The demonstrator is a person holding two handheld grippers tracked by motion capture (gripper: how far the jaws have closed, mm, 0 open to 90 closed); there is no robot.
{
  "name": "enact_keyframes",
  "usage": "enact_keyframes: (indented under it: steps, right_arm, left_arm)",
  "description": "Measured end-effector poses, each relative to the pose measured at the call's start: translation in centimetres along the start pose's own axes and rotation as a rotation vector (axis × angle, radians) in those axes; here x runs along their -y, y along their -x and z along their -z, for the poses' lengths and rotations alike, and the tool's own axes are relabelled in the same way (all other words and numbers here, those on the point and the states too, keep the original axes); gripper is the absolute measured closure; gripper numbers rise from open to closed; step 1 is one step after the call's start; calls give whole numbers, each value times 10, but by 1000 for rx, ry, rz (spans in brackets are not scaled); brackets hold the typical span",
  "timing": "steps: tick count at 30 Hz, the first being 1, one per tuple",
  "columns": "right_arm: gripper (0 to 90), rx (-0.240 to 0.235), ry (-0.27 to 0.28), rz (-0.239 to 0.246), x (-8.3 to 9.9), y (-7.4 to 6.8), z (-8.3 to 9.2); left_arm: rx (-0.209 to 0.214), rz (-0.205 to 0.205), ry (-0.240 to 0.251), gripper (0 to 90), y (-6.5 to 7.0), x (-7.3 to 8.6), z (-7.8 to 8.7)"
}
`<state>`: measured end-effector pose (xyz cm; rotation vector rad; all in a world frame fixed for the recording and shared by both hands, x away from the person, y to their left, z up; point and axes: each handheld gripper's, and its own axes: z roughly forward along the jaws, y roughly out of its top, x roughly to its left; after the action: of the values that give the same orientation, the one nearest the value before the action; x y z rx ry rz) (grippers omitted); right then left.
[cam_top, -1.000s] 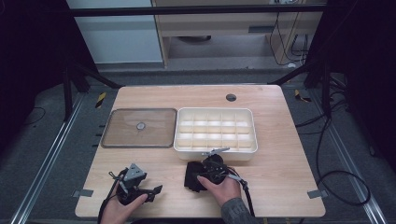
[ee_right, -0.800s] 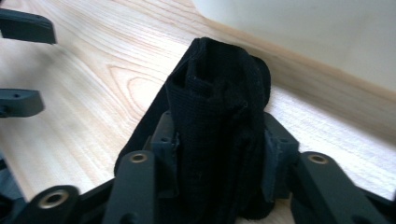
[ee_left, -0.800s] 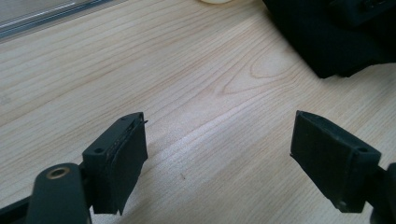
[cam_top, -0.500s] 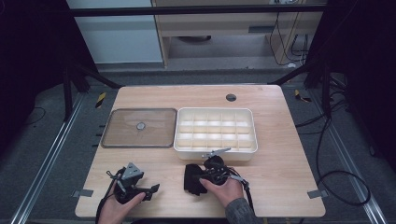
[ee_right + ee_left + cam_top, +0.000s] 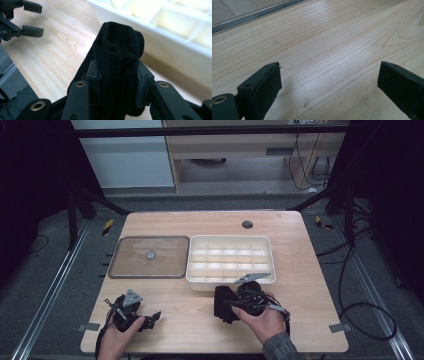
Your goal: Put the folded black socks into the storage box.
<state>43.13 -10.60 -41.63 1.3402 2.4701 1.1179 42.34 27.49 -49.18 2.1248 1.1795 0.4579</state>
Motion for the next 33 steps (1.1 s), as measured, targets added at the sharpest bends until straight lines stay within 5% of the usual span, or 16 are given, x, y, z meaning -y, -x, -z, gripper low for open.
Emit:
enact_keyframes:
  steps: [6, 14, 22, 33]
  right_arm:
    - [639, 88, 38, 11, -18, 19, 43]
    - [636, 179, 70, -11, -35, 55, 72]
    - [635, 246, 71, -52, -42, 85, 80]
    - [634, 284, 70, -42, -62, 96, 85]
  left_arm:
    - [-5, 8, -13, 40, -3, 2, -4]
    - [-8, 10, -18, 38, -3, 2, -7]
    - [-24, -14, -26, 38, -4, 5, -9]
    - [-30, -13, -23, 25, -4, 6, -11]
